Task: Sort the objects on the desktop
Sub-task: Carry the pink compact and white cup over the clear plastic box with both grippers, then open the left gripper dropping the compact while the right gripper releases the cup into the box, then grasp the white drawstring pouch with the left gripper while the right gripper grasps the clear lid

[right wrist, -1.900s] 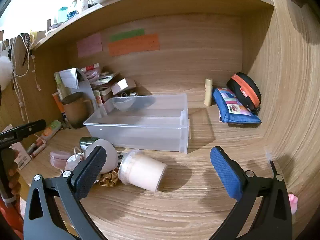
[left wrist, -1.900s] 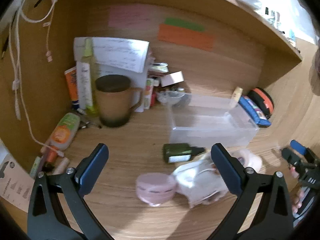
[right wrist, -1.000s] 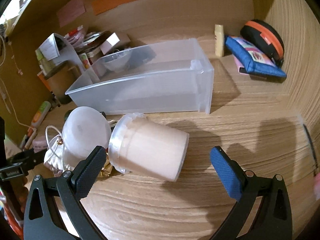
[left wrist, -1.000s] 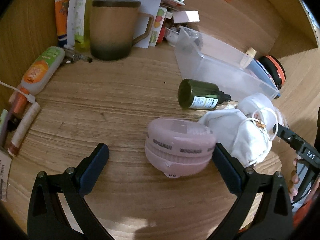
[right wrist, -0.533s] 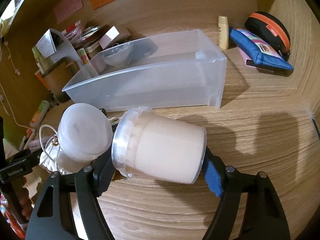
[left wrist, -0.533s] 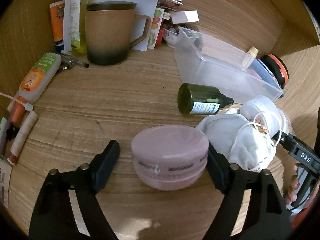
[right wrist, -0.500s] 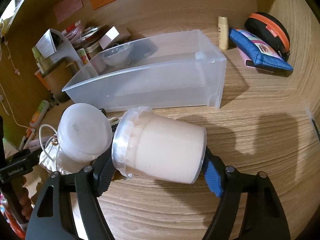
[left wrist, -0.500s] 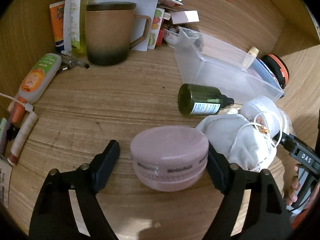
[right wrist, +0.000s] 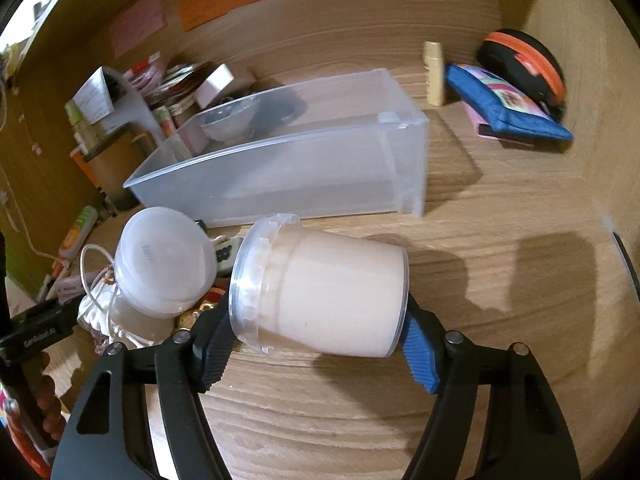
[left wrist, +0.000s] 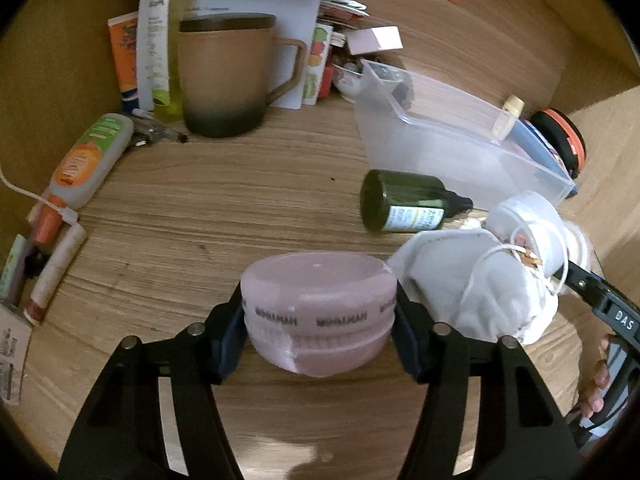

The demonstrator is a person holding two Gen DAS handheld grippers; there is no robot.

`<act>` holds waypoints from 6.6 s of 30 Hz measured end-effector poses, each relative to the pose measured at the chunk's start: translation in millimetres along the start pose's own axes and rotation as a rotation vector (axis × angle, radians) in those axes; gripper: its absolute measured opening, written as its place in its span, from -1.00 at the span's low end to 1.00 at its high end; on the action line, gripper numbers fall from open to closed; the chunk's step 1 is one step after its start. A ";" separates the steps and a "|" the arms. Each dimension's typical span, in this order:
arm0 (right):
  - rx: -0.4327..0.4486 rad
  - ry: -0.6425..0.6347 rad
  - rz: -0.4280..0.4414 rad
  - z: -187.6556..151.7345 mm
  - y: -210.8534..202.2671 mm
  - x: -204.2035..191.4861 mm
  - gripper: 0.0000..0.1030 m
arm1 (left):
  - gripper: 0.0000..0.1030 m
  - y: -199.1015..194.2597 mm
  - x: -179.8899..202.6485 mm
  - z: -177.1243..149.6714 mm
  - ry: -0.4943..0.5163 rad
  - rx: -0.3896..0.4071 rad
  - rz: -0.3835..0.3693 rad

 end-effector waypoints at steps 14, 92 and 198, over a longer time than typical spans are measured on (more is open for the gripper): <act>0.084 -0.024 -0.037 13.0 -32.4 12.8 0.21 | 0.21 -33.2 -5.9 26.8 -0.020 0.113 0.031; -0.101 -0.326 0.053 162.0 101.7 -35.6 0.21 | 0.21 107.3 114.2 179.1 0.317 -0.094 -0.119; 0.096 -0.420 -0.034 42.6 -70.5 -35.0 0.73 | 0.93 -50.3 72.7 44.2 0.277 0.113 0.005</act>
Point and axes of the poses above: each gripper's, at about its wrist camera, not at the fingertips, and y roughly the way its jaws point, x to its right, z to its top, the point moved 5 cm from there along y, roughly the way its jaws point, and after that the axes turned 5 degrees about y, right-handed, at the moved point
